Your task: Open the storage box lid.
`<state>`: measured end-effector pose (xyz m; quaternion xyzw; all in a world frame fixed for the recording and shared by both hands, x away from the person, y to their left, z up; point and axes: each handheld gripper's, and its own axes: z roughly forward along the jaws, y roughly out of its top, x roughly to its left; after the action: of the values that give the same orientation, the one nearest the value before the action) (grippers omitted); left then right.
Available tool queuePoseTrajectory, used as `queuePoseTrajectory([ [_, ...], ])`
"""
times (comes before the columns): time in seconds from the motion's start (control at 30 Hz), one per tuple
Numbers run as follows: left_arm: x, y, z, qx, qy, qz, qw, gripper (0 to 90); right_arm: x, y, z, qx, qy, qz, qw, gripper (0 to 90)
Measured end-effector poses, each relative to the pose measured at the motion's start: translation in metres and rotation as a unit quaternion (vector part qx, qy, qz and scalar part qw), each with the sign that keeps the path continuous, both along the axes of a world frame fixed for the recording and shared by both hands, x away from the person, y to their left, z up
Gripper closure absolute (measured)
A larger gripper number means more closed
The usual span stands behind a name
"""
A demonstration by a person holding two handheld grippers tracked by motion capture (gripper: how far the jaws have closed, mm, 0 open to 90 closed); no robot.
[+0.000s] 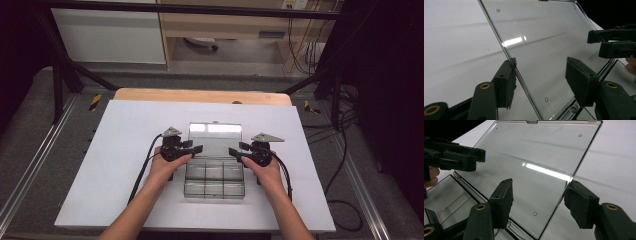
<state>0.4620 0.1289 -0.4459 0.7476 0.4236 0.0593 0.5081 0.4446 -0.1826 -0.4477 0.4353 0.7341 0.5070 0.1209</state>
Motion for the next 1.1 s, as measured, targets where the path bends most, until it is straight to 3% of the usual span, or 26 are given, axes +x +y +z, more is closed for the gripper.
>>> queuePoseTrajectory([
  [0.53,0.0,0.0,-0.001,0.007,0.006,0.008,0.9999,38.4,0.0,0.001,-0.001,-0.004,0.016,-0.005,0.9999,33.5],
  [0.63,0.001,0.0,-0.002,0.021,0.011,0.021,0.9995,31.3,0.0,0.001,0.0,-0.009,0.016,-0.013,0.9997,28.4],
  [0.9,-0.002,0.004,0.004,0.005,-0.01,0.029,0.9995,23.1,-0.001,-0.002,0.007,-0.006,-0.003,-0.036,0.9993,18.0],
  [1.1,-0.008,0.005,0.01,0.017,-0.022,0.033,0.9991,20.9,-0.004,-0.005,0.014,-0.003,-0.016,-0.044,0.9989,15.7],
])
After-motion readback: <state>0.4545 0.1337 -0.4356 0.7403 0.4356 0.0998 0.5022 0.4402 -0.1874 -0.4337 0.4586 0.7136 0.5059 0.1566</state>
